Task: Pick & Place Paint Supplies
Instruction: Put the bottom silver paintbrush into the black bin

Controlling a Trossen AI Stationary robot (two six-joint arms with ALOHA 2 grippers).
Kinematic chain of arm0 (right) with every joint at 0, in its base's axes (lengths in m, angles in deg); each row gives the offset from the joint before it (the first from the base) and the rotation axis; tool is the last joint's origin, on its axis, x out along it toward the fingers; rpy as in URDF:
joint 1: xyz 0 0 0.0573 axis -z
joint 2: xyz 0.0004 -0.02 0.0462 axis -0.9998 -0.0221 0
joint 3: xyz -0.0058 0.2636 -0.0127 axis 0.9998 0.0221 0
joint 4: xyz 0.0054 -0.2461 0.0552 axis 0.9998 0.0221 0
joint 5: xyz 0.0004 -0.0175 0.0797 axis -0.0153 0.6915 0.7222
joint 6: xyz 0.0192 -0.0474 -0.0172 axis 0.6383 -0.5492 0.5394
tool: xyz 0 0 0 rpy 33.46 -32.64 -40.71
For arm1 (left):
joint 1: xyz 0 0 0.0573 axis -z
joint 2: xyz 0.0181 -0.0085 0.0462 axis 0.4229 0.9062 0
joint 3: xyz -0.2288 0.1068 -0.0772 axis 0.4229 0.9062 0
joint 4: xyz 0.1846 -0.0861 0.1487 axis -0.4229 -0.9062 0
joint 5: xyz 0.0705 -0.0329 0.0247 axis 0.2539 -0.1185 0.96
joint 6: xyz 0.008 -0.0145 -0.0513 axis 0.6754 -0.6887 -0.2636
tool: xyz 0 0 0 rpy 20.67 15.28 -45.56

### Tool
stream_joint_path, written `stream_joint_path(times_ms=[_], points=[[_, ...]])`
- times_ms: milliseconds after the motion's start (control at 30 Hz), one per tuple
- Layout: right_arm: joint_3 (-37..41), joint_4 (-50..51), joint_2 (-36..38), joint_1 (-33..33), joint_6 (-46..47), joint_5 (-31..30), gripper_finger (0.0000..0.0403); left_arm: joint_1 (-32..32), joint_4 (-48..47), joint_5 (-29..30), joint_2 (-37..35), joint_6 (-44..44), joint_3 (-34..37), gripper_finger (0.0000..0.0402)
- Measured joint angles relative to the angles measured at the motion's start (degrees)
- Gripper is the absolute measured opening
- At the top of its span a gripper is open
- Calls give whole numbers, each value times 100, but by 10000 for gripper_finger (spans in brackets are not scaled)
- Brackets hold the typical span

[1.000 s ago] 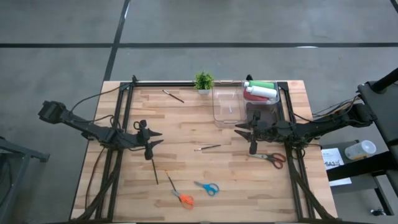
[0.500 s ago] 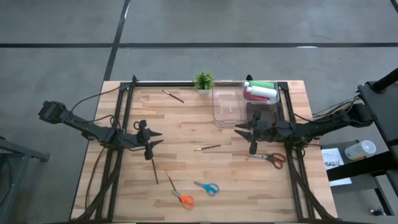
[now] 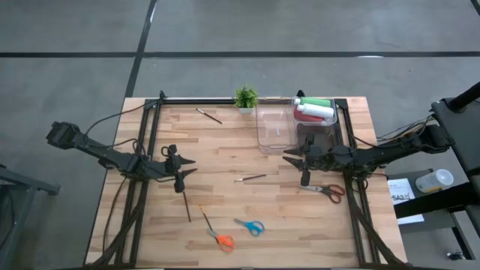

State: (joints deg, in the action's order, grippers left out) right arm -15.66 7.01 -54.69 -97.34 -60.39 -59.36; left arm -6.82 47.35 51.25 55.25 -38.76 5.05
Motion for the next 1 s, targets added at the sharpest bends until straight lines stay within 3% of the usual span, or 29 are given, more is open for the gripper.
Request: stream_joint_path(times_ms=[133,333,633,1000], points=[[0,-42,0,-2,139,4,104,0,0,2,0,0,0,155],[0,37,0,-2,1260,4,104,0,0,1,0,0,0,155],[0,469,-140,19,1142,171,104,2,0,0,0,-2,0,155],[-681,913,-2058,141,-77,956,104,2,2,0,11,-4,0,155]])
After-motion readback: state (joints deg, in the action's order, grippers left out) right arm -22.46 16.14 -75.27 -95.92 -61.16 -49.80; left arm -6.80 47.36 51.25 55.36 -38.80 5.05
